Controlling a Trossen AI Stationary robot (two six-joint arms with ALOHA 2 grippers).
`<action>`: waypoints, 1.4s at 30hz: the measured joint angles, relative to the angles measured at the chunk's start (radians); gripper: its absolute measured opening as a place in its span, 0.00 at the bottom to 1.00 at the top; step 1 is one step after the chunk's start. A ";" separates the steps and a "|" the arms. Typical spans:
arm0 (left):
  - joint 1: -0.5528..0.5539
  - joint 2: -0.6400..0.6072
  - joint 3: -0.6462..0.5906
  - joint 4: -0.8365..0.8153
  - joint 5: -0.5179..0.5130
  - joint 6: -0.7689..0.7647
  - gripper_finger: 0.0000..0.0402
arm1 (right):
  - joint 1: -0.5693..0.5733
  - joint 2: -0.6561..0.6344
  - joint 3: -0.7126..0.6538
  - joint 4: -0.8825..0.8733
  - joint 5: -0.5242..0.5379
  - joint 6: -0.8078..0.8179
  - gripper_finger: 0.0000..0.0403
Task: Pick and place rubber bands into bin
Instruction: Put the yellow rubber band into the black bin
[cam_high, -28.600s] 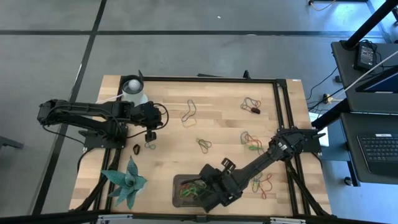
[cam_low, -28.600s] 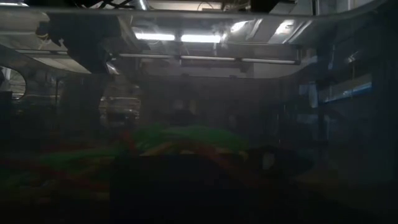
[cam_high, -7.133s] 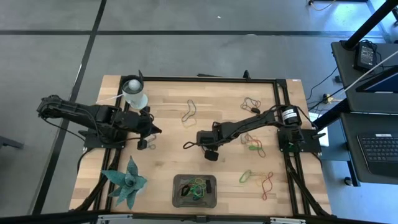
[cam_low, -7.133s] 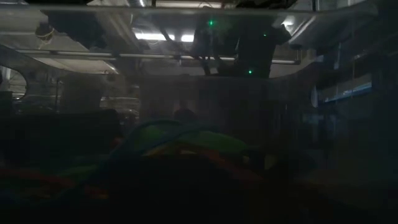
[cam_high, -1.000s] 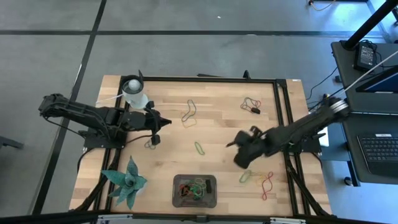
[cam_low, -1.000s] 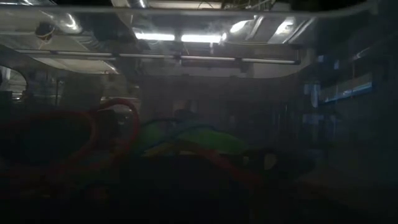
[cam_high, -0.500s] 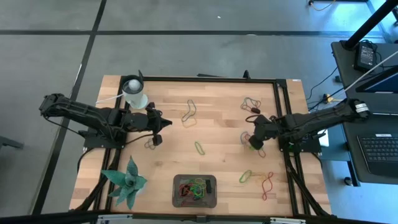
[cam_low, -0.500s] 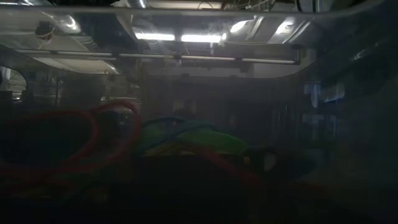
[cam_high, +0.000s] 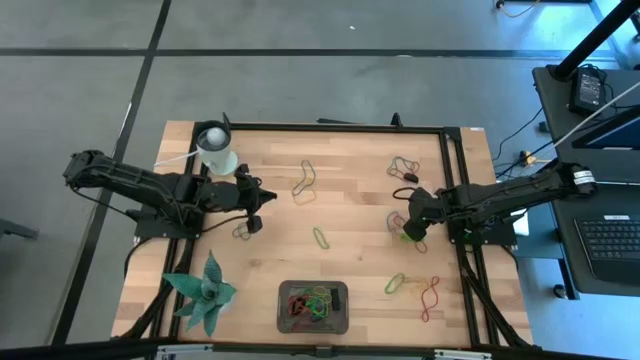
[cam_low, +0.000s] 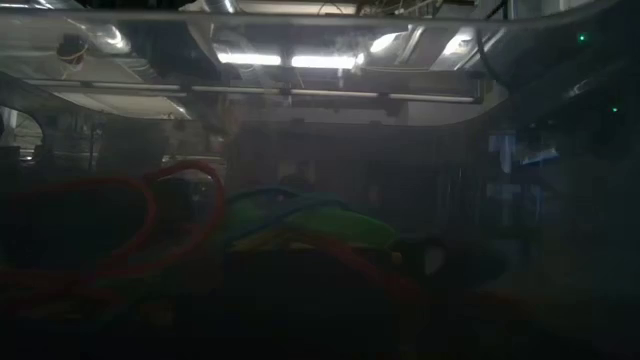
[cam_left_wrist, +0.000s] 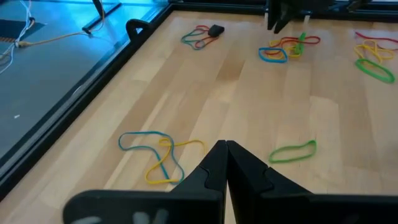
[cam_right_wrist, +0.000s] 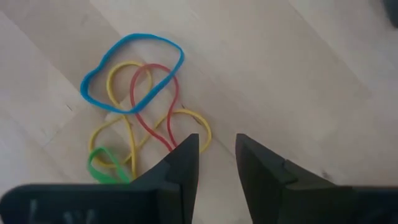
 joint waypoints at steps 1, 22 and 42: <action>0.000 0.000 0.000 0.000 -0.004 0.000 0.01 | 0.000 0.000 -0.011 0.017 0.000 -0.001 0.27; 0.000 0.000 0.000 0.000 -0.060 0.001 0.01 | 0.003 0.075 -0.128 0.208 0.023 -0.074 0.20; 0.000 0.000 0.000 0.000 -0.041 -0.075 0.01 | 0.003 0.062 0.117 -0.126 0.032 -0.118 0.00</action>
